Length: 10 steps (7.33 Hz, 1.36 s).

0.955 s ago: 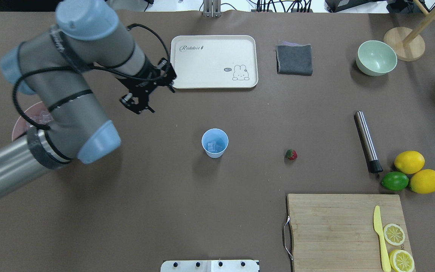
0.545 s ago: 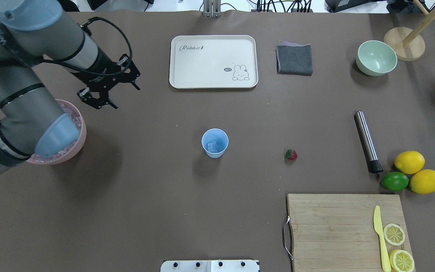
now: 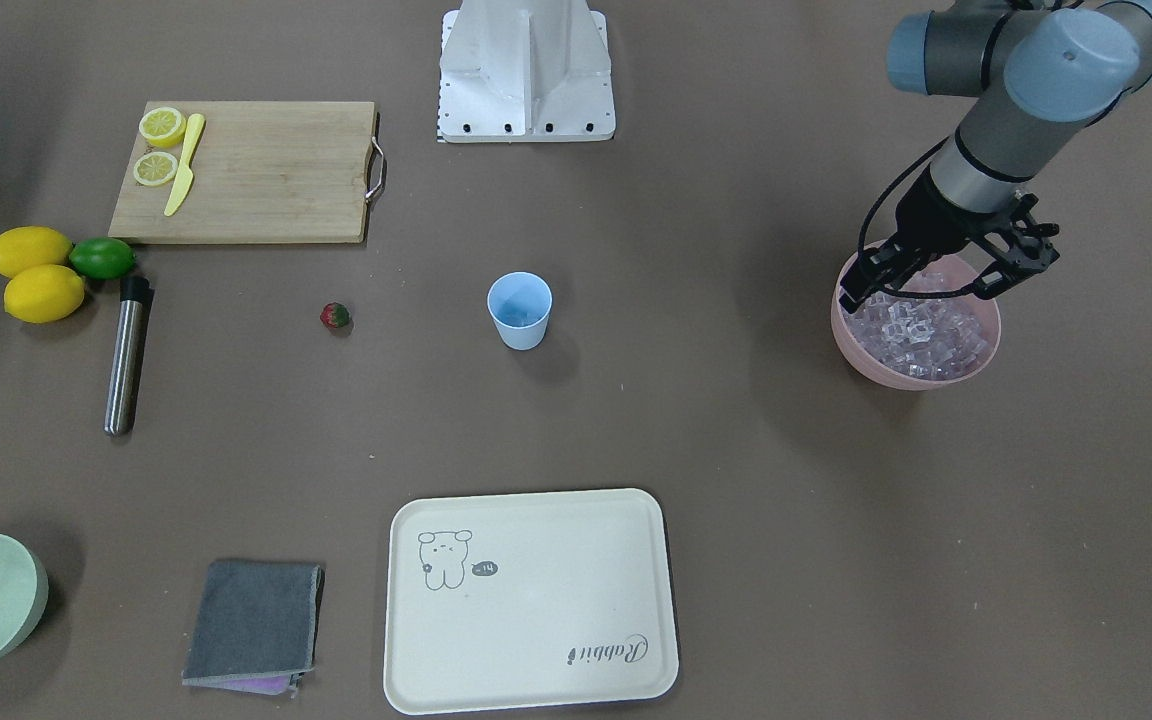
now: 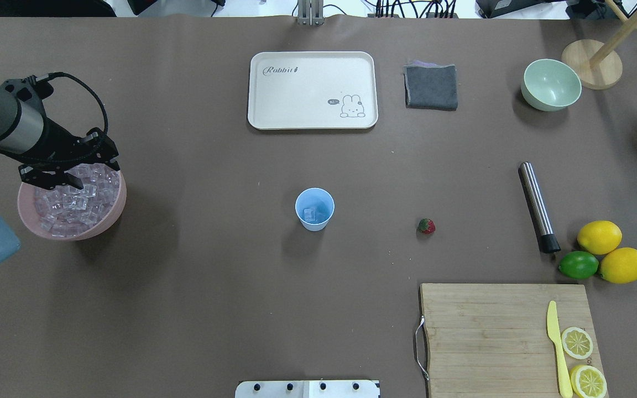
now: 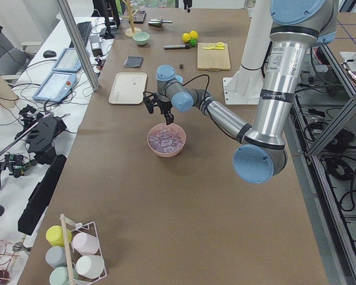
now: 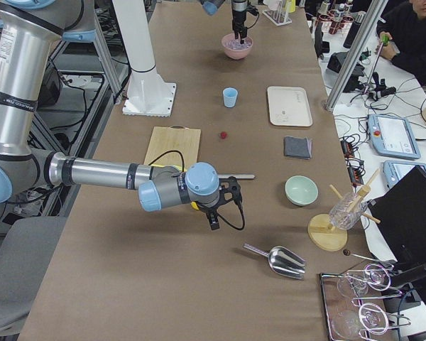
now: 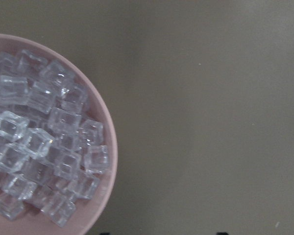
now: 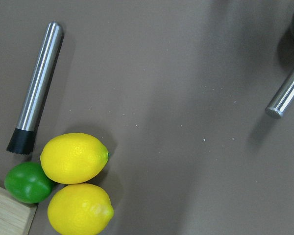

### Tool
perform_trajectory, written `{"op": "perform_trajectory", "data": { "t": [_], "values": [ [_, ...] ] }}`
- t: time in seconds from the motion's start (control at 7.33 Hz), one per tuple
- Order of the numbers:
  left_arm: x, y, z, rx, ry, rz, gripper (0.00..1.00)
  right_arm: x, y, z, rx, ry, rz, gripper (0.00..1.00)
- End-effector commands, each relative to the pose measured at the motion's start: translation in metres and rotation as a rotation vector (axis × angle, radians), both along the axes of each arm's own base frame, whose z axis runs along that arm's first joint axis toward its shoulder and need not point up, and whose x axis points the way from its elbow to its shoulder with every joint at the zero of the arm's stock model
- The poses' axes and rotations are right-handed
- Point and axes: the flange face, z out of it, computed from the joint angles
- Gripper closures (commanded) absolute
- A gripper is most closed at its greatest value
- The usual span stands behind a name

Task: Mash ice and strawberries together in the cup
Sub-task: 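Move the left gripper back to the ice bowl and lower it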

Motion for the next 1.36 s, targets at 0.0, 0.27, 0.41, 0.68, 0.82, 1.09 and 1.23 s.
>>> {"op": "perform_trajectory", "data": {
  "t": [0.0,0.27,0.41,0.68,0.82,1.09,1.23],
  "values": [
    [-0.007,0.007,0.035,0.007,-0.037,-0.026,0.22,0.0,0.0,0.0,0.0,0.0,0.0,0.0],
    [0.011,0.009,0.037,-0.065,-0.031,-0.058,0.22,-0.001,0.0,0.0,0.0,0.0,-0.002,0.0],
    [0.025,0.018,0.036,-0.09,-0.024,-0.057,0.22,-0.001,0.0,0.001,-0.001,0.0,-0.002,0.0],
    [0.053,0.032,0.039,-0.093,-0.057,-0.068,0.22,-0.001,0.0,0.001,-0.001,0.0,-0.002,0.0],
    [0.05,0.034,0.043,-0.099,-0.062,-0.067,0.22,-0.001,0.0,0.001,-0.001,0.0,-0.002,0.0],
    [0.048,0.036,0.05,-0.106,-0.071,-0.066,0.22,0.0,0.001,-0.001,0.002,-0.002,0.0,0.0],
    [0.05,0.036,0.052,-0.113,-0.074,-0.07,0.22,0.0,0.001,0.0,-0.001,0.0,-0.002,0.0]
  ]
}}
